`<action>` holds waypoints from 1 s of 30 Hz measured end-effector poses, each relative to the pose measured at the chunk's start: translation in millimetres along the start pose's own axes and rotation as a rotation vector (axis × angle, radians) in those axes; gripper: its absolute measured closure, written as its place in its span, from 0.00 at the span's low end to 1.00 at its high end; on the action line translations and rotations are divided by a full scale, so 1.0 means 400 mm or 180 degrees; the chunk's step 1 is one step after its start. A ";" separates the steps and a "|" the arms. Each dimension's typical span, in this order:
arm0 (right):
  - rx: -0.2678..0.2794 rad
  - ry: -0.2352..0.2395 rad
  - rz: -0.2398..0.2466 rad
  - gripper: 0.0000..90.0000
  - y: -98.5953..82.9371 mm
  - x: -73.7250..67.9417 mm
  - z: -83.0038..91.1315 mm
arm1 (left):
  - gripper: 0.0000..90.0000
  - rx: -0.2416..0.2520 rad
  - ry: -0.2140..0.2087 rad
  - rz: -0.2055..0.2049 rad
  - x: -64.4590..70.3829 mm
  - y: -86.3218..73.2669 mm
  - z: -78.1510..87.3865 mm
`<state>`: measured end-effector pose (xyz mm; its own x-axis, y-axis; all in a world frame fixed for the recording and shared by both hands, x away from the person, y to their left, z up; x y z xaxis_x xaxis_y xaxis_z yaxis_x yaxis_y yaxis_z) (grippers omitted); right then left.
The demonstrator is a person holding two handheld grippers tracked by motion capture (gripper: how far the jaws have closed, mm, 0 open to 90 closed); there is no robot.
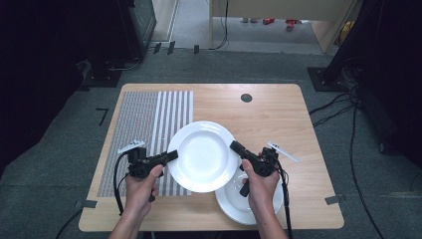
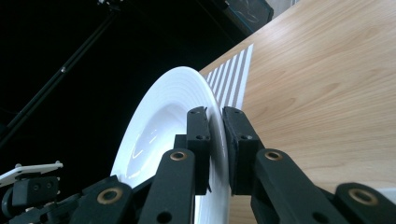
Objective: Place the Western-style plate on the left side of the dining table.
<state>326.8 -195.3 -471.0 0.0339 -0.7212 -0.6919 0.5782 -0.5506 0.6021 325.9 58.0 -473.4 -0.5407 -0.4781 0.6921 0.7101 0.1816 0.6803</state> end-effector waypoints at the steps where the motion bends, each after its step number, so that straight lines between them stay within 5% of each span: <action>1: -0.0017 0.0009 0.0005 0.92 -0.001 -0.007 -0.007 | 0.81 0.0005 0.0005 0.0004 -0.003 0.003 0.004; 30: -0.0242 0.0144 0.0074 0.92 -0.024 -0.149 -0.166 | 0.81 0.0286 0.0251 0.0133 -0.115 0.096 0.128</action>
<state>373.5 -119.0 -462.3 0.0837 -0.7127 -0.6965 0.6369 -0.4993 0.5874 354.9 131.1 -466.8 -0.4718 -0.5339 0.7017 0.6862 0.2774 0.6725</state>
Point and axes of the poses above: each handheld gripper's, and its own axes: z roughly backward along the jaws, y roughly out of its top, x roughly to its right, the point moved 8 cm from there along -z, roughly forward along the jaws, and after that the axes turned 15 degrees about -y, right-handed, at the moved point
